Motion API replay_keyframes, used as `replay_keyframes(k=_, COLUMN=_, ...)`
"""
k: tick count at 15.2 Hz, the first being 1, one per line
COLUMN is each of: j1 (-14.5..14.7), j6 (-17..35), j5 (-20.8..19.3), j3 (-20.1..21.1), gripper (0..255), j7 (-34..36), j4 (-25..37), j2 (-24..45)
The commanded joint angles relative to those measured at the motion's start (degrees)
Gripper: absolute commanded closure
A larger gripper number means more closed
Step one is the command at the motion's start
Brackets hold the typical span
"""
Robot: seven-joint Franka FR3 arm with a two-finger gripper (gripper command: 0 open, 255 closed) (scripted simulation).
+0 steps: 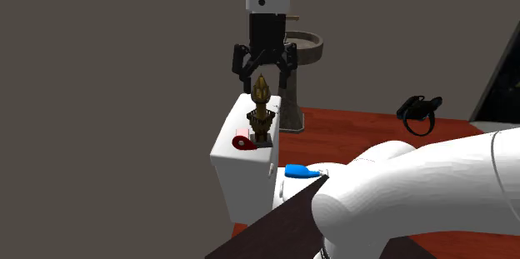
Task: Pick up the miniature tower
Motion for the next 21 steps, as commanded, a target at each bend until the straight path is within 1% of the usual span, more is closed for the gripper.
replay_keyframes(k=1, j1=0.0, j6=0.0, j5=0.0, j3=0.0, gripper=0, j7=0.0, j4=0.0, j2=0.0)
replay_keyframes(k=6, j1=-2.52, j6=2.28, j5=1.95, j3=-3.35, gripper=0, j7=2.42, j4=7.31, j2=12.93)
replay_keyframes(k=11, j1=-4.64, j6=2.88, j5=4.78, j3=-7.04, gripper=0, j7=4.36, j4=15.53, j2=25.34)
replay_keyframes(k=16, j1=-6.88, j6=1.98, j5=8.68, j3=-10.81, gripper=0, j7=5.85, j4=24.52, j2=37.44)
replay_keyframes(k=21, j1=-9.87, j6=-0.29, j5=13.63, j3=-14.18, gripper=0, j7=7.23, j4=34.19, j2=49.45)
